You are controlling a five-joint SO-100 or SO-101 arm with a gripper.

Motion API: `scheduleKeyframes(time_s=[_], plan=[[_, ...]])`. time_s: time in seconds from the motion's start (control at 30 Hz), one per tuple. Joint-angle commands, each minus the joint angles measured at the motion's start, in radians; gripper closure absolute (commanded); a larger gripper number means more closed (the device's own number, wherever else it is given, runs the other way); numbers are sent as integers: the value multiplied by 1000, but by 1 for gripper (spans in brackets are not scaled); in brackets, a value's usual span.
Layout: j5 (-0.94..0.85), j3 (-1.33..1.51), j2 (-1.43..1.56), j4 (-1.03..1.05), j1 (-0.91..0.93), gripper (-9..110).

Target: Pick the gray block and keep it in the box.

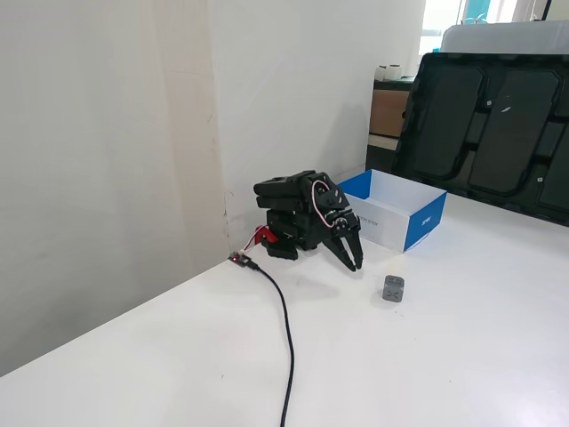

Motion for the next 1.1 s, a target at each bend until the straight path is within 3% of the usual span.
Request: scheduleKeyframes(time_s=[0.0, 0.4, 0.9, 1.07], plan=[[-3, 5, 120, -12, -20, 101], [-9, -64, 57, -34, -38, 101], [-97, -408, -621, -213, -63, 101], [-92, -477, -749, -247, -48, 90]])
